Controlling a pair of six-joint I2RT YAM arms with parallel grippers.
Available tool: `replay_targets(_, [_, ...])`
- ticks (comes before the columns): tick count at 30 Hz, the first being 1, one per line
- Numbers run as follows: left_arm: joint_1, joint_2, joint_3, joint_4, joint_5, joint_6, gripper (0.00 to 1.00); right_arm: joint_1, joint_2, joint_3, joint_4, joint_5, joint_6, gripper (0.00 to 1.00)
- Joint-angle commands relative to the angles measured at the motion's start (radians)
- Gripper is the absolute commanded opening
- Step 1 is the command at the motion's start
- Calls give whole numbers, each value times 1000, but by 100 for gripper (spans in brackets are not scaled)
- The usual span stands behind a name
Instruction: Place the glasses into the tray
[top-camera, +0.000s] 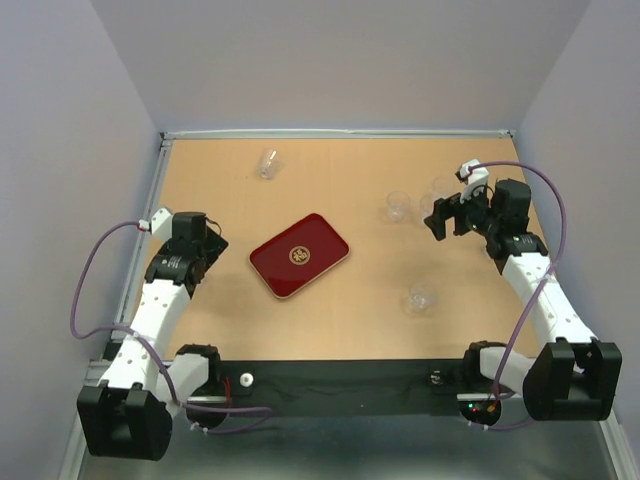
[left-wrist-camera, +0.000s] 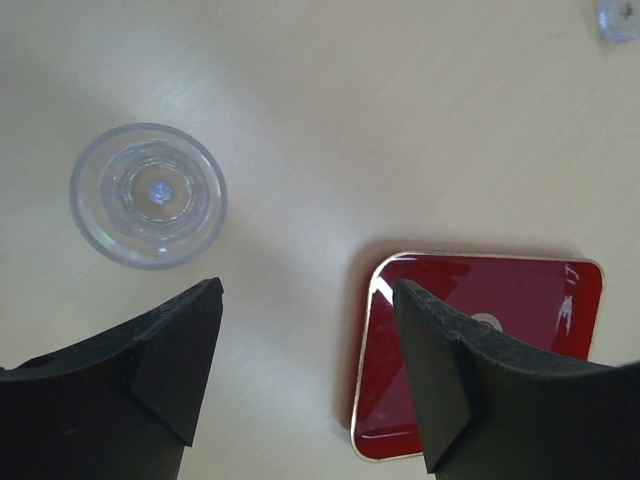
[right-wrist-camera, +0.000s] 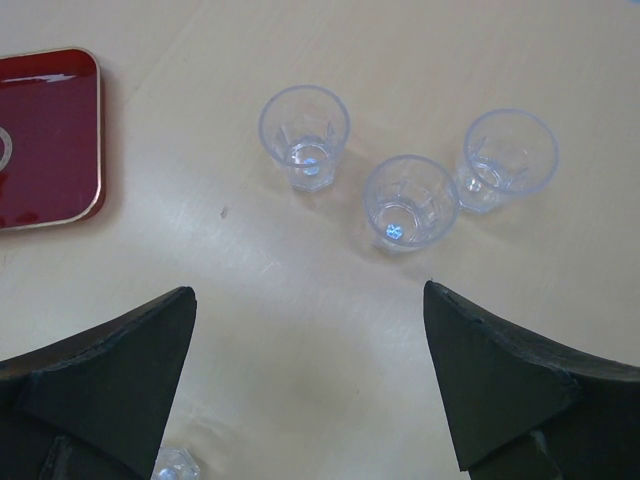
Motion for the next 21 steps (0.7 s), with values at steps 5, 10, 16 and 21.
replay_targets(5, [23,109,16,41,-136,-19,80,-3,-28,-5,13,21,-25,100])
replay_targets(10, [43,174,42,66,-150,-9,80,-3,-39,-9,11,21,-24,100])
replay_targets(16, [79,263,62,92,-124,34,71,-3,-45,-9,12,40,-31,100])
replay_targets(21, [85,300,62,107,-82,59,59,-3,-50,-6,12,58,-33,100])
